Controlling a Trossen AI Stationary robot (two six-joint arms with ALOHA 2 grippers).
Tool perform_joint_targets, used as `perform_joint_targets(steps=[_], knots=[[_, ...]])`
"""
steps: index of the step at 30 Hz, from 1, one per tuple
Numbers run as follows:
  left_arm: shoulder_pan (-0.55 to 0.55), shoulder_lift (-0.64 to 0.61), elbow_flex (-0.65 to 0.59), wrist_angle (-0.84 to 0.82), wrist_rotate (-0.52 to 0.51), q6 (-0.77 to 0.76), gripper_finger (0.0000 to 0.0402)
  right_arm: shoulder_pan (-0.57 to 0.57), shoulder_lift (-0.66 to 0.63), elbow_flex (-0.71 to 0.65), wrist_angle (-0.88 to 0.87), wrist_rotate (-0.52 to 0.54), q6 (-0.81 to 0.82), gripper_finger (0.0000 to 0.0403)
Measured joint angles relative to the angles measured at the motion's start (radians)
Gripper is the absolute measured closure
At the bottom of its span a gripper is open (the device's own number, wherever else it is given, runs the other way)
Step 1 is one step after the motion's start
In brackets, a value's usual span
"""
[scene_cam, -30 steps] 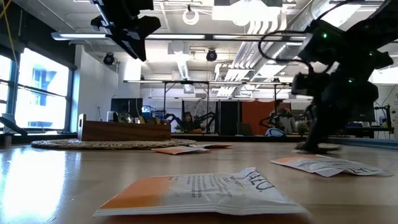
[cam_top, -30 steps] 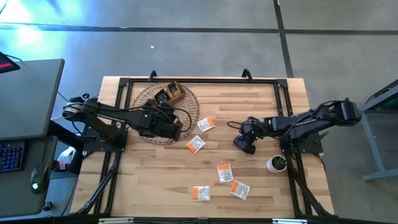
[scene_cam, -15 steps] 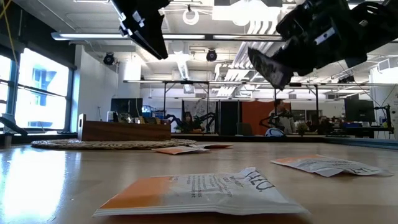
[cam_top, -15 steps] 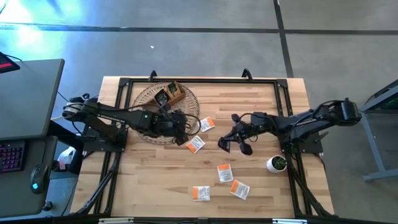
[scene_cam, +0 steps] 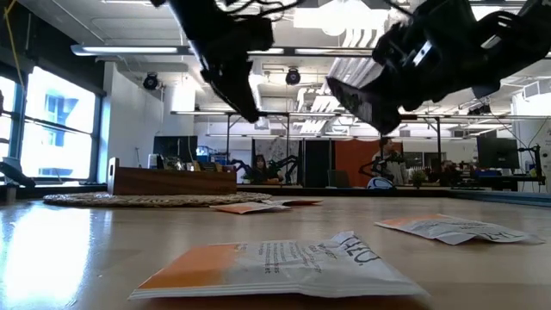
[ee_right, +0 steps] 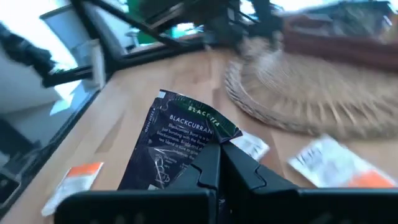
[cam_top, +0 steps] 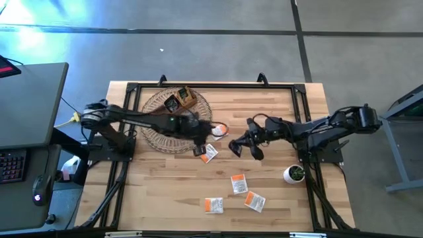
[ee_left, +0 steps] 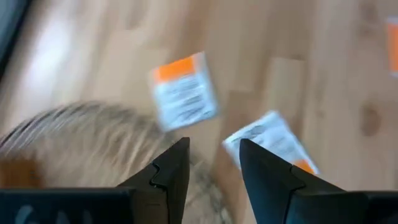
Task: Pick & Place Tea
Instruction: Put the purple tea bag into the middle section of the wooden organizer
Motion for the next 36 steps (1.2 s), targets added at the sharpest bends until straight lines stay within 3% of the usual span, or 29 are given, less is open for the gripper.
perform_joint_targets(steps=[4, 8, 11, 15, 22, 36], knots=[[-0.003, 0.057, 0.005, 0.248, 0.159, 0.261, 0.0265, -0.046, 0.000, 0.000, -0.076, -0.039, 0.102, 0.0397], [-0.016, 0.098, 0.002, 0.411, 0.176, 0.463, 0.0264, -0.073, -0.001, 0.000, -0.123, -0.170, 0.173, 0.0401], [-0.018, 0.110, -0.001, 0.439, 0.170, 0.584, 0.0264, -0.083, -0.001, 0.000, -0.112, -0.263, 0.210, 0.0399], [-0.039, 0.113, 0.000, 0.516, 0.155, 0.693, 0.0264, -0.083, -0.001, 0.001, -0.078, -0.309, 0.239, 0.0399], [-0.063, 0.126, 0.005, 0.601, 0.184, 0.778, 0.0264, -0.083, -0.001, 0.001, -0.054, -0.308, 0.246, 0.0398], [-0.061, 0.128, 0.005, 0.692, 0.240, 0.782, 0.0264, -0.083, -0.002, 0.001, 0.077, -0.306, 0.187, 0.0401]])
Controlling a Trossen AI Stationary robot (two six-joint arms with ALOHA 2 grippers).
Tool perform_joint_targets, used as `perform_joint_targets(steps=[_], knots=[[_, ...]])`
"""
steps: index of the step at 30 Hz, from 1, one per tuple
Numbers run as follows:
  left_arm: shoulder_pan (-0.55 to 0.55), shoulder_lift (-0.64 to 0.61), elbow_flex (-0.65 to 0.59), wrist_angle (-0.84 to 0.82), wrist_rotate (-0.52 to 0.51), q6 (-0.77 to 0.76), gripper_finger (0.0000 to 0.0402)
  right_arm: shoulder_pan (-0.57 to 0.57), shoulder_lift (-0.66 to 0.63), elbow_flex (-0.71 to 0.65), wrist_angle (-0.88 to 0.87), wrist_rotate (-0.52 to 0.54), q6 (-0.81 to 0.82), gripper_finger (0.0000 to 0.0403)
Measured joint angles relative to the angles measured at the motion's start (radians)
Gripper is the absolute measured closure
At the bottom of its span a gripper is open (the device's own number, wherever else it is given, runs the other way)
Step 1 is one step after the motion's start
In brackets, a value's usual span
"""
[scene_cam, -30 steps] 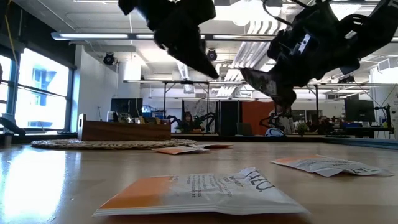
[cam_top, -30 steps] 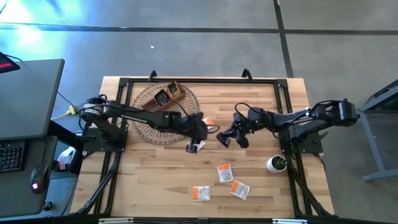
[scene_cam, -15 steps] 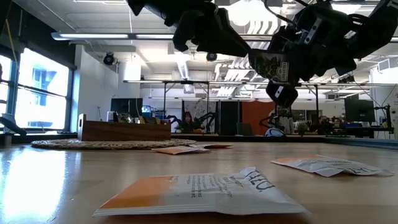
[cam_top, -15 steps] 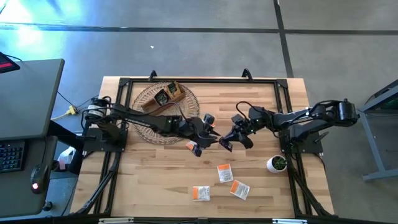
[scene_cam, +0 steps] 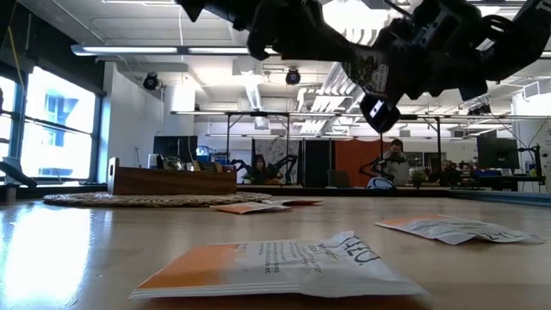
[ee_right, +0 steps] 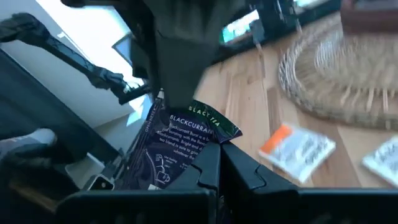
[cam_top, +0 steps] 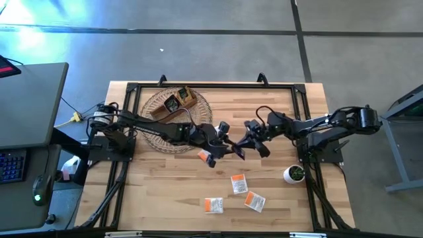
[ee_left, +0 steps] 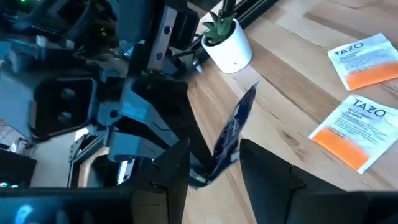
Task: Pick & Place Tea
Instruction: Put the purple tea bag into the middle section of the wooden organizer
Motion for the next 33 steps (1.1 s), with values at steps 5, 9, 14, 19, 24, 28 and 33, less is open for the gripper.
perform_joint_targets(steps=[5, 9, 14, 19, 24, 28, 33], knots=[[0.000, 0.000, 0.000, 0.007, -0.008, 0.005, 0.0272, 0.000, 0.000, 0.000, 0.069, -0.001, -0.002, 0.0397], [0.000, 0.000, 0.000, 0.023, -0.013, 0.007, 0.0312, 0.000, 0.000, 0.000, 0.076, -0.004, -0.014, 0.0400], [0.001, 0.000, 0.000, 0.026, -0.032, 0.024, 0.0390, 0.001, 0.000, 0.000, 0.077, 0.033, -0.036, 0.0393], [0.001, -0.001, 0.000, 0.009, -0.056, 0.026, 0.0383, -0.007, 0.000, 0.000, 0.078, 0.115, -0.064, 0.0370], [0.000, -0.001, 0.000, -0.040, -0.054, 0.026, 0.0398, -0.021, 0.000, 0.000, 0.080, 0.117, -0.063, 0.0331], [0.000, -0.001, 0.000, -0.088, -0.061, 0.018, 0.0400, -0.029, 0.000, 0.000, 0.080, 0.106, -0.063, 0.0296], [0.008, -0.001, 0.000, -0.169, -0.213, -0.136, 0.0400, -0.047, 0.000, 0.001, 0.057, 0.107, -0.095, 0.0262]])
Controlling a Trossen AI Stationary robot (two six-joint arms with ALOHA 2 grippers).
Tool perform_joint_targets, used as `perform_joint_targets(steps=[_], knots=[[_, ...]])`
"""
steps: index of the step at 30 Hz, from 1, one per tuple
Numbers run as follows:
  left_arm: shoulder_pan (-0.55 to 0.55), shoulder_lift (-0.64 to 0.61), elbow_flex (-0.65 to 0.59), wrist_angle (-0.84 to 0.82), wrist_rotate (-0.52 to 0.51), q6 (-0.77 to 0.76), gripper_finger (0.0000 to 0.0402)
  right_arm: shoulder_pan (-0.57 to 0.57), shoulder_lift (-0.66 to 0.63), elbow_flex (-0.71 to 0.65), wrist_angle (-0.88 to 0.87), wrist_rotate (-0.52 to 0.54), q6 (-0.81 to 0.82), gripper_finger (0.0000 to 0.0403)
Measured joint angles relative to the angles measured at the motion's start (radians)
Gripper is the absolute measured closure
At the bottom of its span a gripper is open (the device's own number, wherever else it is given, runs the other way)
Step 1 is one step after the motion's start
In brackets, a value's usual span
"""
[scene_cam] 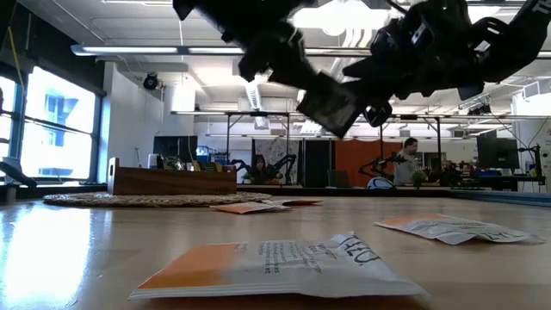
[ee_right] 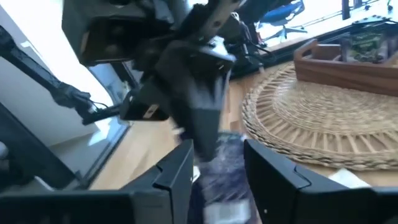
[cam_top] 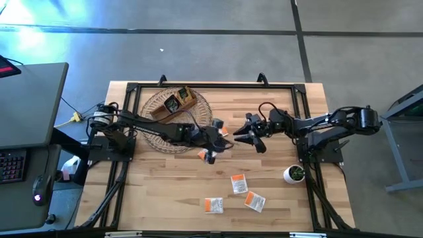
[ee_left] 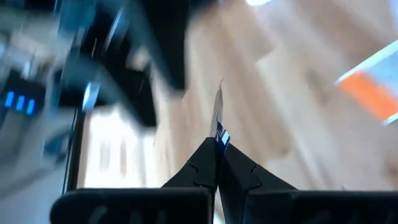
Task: Pick & Place Tea
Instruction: Put the purple tea bag into the middle section of the wooden organizer
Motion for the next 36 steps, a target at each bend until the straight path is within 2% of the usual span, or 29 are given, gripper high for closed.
perform_joint_targets(steps=[5, 10, 15, 19, 24, 27, 32, 36], knots=[[0.072, 0.000, 0.003, -0.169, -0.107, -0.167, 0.0401, -0.008, 0.000, 0.000, -0.125, 0.094, -0.091, 0.0248], [0.214, 0.000, 0.044, -0.399, -0.107, -0.336, 0.0401, -0.007, 0.000, 0.000, -0.299, 0.205, -0.142, 0.0247], [0.391, 0.000, 0.096, -0.572, 0.013, -0.471, 0.0401, -0.007, 0.000, 0.000, -0.379, 0.275, -0.178, 0.0248], [0.505, 0.000, 0.158, -0.756, 0.101, -0.616, 0.0401, -0.007, 0.000, 0.000, -0.387, 0.279, -0.192, 0.0245], [0.574, -0.001, 0.210, -0.975, 0.074, -0.652, 0.0401, -0.007, 0.000, 0.000, -0.403, 0.279, -0.222, 0.0248], [0.593, -0.001, 0.220, -1.060, 0.021, -0.652, 0.0401, -0.007, 0.000, 0.000, -0.405, 0.279, -0.222, 0.0248], [0.604, -0.001, 0.222, -1.115, -0.082, -0.652, 0.0401, -0.007, 0.000, 0.000, -0.405, 0.279, -0.222, 0.0245], [0.601, -0.001, 0.222, -1.107, -0.118, -0.652, 0.0401, -0.007, 0.000, 0.000, -0.405, 0.279, -0.213, 0.0248]])
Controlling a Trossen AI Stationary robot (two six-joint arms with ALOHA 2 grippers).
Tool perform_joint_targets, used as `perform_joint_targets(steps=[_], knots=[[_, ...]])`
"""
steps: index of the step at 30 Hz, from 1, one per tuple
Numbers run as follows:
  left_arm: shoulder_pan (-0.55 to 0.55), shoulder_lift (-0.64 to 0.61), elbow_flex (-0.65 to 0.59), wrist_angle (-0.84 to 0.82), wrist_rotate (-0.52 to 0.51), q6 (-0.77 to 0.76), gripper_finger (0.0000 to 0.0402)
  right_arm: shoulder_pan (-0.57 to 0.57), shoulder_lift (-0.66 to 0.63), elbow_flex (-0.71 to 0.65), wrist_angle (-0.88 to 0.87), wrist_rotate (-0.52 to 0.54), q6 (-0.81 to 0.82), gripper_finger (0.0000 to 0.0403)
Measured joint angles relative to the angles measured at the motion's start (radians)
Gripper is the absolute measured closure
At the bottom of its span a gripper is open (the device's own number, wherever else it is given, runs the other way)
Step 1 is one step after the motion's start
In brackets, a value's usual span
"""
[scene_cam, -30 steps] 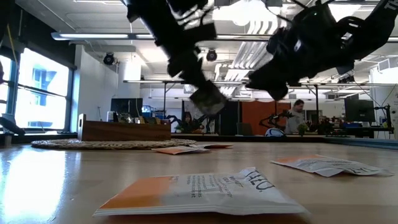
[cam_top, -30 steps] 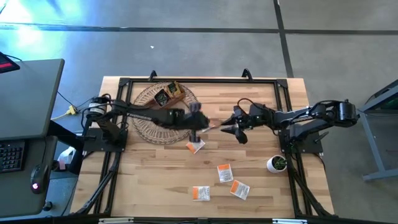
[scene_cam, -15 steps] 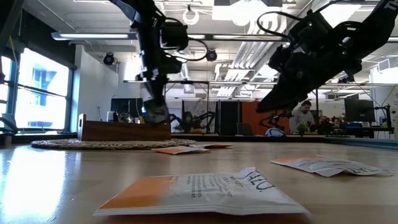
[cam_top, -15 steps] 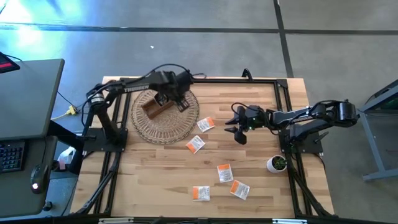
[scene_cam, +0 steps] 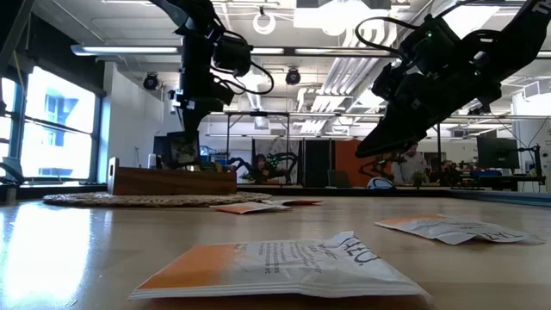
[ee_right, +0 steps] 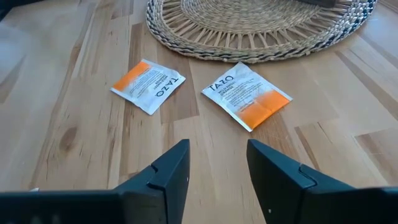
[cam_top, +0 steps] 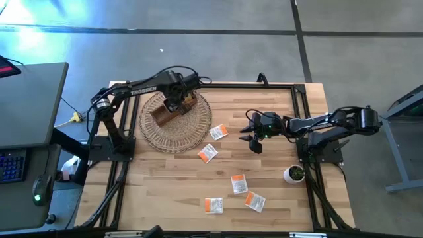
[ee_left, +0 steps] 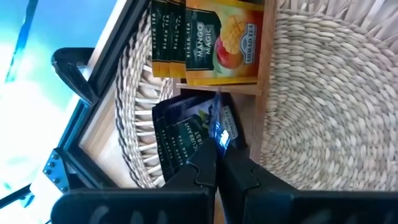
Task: Pick & Place Tea
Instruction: Put the purple tea bag into the middle section of the wooden organizer
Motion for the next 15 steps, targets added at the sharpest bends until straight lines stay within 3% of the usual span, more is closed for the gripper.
perform_joint_targets(steps=[7, 15], knots=[[0.000, 0.000, 0.000, -0.003, -0.003, -0.003, 0.0401, 0.000, 0.000, 0.000, 0.000, 0.000, 0.002, 0.0253], [-0.001, 0.000, -0.058, -0.005, 0.092, -0.028, 0.0401, 0.000, 0.000, 0.000, -0.013, 0.000, 0.003, 0.0254]])
